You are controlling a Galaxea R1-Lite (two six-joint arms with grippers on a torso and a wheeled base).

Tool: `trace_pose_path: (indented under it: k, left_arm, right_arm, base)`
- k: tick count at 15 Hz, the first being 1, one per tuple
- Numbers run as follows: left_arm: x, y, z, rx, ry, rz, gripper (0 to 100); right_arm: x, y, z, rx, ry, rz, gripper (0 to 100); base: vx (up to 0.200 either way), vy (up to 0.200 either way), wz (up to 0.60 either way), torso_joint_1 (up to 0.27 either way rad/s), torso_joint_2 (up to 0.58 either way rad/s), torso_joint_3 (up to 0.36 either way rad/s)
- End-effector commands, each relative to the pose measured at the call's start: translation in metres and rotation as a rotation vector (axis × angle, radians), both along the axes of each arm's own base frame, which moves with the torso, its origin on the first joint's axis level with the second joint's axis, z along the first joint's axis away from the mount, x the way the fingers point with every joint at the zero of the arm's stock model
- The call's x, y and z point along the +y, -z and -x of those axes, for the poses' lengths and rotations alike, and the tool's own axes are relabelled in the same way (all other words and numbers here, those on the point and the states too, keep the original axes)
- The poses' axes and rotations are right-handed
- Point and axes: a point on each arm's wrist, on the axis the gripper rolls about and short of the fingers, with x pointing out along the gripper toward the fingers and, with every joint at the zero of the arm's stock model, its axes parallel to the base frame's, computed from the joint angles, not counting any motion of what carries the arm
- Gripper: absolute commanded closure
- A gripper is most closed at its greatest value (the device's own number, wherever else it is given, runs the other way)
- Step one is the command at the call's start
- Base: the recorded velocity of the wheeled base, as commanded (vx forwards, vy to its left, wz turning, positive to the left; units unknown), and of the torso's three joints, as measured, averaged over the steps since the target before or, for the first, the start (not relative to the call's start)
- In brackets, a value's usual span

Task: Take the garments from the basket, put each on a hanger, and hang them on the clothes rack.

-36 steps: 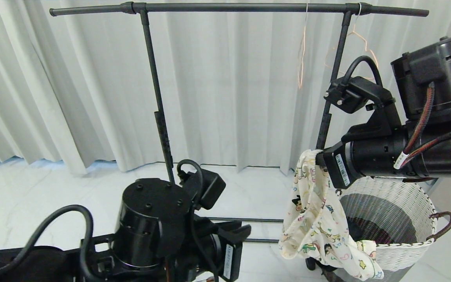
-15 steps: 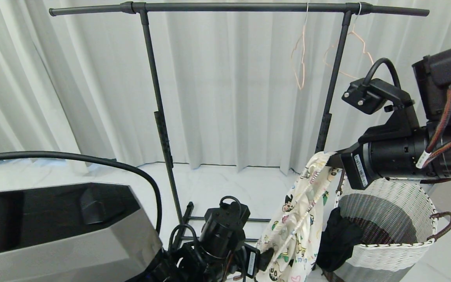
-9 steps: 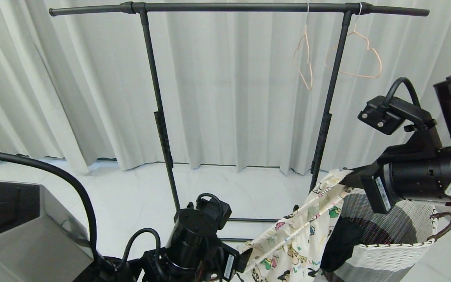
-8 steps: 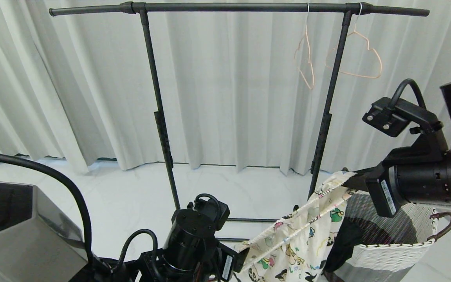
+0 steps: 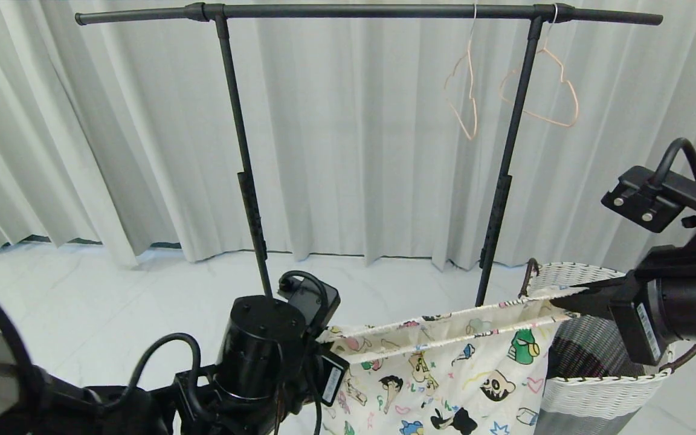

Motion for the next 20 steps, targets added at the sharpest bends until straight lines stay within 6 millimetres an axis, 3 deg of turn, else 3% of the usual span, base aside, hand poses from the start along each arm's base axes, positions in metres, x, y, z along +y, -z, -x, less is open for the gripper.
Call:
trace_pose_path:
  k: [1,2,4,7,10,14,17,20]
  left_arm:
    - [0.02,-0.076,0.008,-0.061,0.019,0.051,100]
    - [0.034,-0.125,0.014,-0.001,0.074,0.066,100]
    - [0.043,-0.19,0.024,0.036,0.171,0.133,100]
    - [0.047,-0.246,0.03,0.0,0.181,0.177,100]
    - [0.051,-0.258,0.035,-0.029,0.188,0.192,100]
    - [0.047,-0.256,0.038,-0.097,0.285,0.065,100]
    - [0.025,-0.258,0.017,-0.137,0.416,0.089,100]
    - [0.013,-0.26,0.002,-0.175,0.423,0.116,100]
  right_arm:
    - [-0.004,-0.009,0.005,-0.025,-0.002,-0.022,100]
    - [-0.005,-0.02,0.006,-0.042,0.0,-0.036,100]
    - [-0.002,-0.041,0.002,-0.092,0.001,-0.077,100]
    - [0.001,-0.08,-0.001,-0.151,0.0,-0.125,100]
    - [-0.001,-0.099,0.001,-0.173,0.0,-0.144,100]
    - [-0.023,-0.101,0.035,-0.135,-0.042,-0.106,100]
    - [-0.038,-0.096,0.08,-0.065,-0.217,-0.061,100]
    - [-0.035,-0.086,0.09,-0.035,-0.293,-0.006,100]
  base:
    - [0.0,0.0,0.0,0.0,0.0,0.0]
    - [0.0,0.0,0.0,0.0,0.0,0.0]
    - [0.0,0.0,0.0,0.0,0.0,0.0]
    - [0.0,0.0,0.0,0.0,0.0,0.0]
    - [0.0,0.0,0.0,0.0,0.0,0.0]
    - [0.0,0.0,0.0,0.0,0.0,0.0]
    - [0.0,0.0,0.0,0.0,0.0,0.0]
    - [0.0,0.0,0.0,0.0,0.0,0.0]
